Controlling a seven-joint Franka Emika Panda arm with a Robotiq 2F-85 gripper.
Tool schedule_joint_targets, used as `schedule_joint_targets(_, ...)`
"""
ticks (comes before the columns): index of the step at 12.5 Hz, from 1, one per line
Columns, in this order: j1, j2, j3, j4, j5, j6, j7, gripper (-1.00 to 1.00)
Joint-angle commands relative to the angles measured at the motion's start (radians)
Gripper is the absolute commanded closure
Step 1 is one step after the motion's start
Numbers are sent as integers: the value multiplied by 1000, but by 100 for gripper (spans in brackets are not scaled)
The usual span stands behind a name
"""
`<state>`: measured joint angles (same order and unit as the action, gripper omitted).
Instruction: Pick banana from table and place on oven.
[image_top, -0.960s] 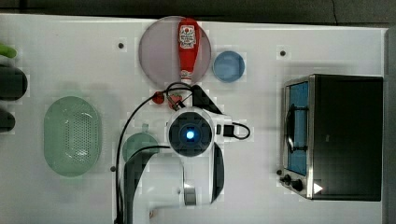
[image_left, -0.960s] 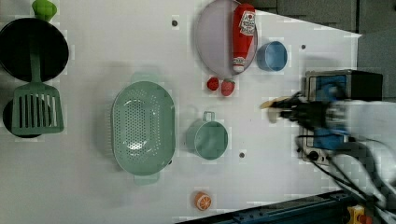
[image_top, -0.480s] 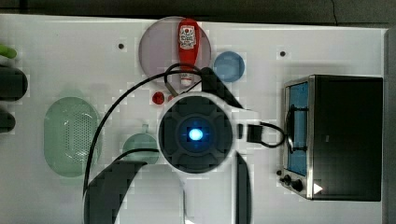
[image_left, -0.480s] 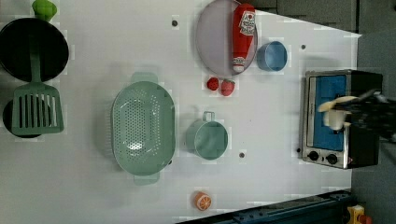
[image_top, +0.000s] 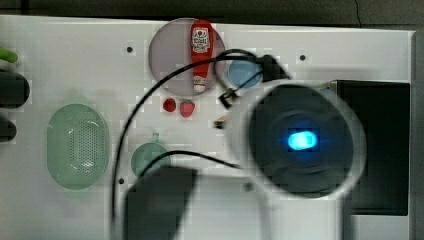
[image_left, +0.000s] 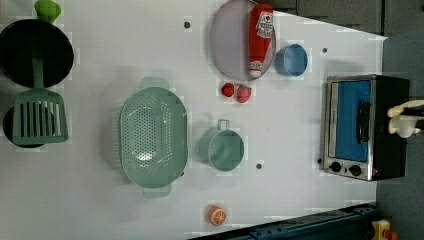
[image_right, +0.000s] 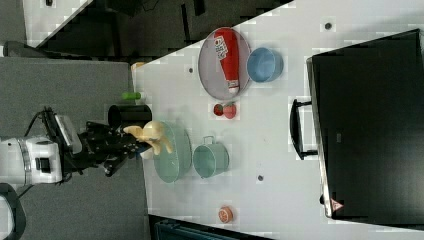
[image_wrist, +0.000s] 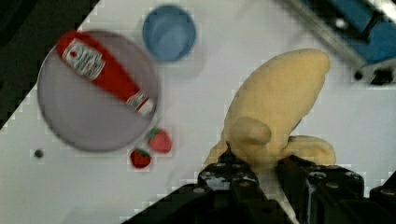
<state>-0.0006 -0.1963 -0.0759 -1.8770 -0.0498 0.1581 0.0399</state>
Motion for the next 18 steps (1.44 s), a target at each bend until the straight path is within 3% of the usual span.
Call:
schedule_joint_targets(1, -33, 76, -142, 37, 23, -16, -242, 50)
schedule_joint_targets(9, -52, 302, -505, 77, 24, 207, -756, 50)
schedule_joint_targets(13, -64, 399, -586, 77, 41, 273, -877, 43)
schedule_joint_targets(18, -76, 426, -582, 63, 80, 310, -903, -66)
